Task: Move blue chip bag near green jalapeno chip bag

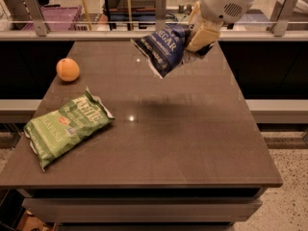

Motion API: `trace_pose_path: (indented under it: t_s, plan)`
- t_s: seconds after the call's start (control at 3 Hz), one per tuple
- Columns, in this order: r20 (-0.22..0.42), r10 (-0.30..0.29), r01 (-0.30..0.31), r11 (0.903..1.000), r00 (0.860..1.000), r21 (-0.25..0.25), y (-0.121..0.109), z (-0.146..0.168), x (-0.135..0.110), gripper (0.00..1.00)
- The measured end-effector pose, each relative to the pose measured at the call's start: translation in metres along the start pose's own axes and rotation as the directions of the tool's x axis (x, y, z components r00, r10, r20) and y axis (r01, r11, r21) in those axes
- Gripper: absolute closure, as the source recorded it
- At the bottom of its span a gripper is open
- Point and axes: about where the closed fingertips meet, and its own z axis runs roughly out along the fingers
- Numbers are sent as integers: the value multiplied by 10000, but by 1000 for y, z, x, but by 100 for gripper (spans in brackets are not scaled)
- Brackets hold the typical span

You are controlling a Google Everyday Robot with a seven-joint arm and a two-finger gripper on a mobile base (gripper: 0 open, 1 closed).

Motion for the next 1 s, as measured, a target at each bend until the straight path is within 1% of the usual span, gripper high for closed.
trace_pose_path:
  t_s: [0.33, 0.67, 1.0]
  plan:
    - [6, -18, 18, 10000, 10000, 11, 31, 3, -7, 100]
    - [-23, -199, 198, 9995, 9998, -239, 57, 10, -8, 100]
    - [-95, -630, 622, 9956, 9980, -697, 76, 18, -10, 100]
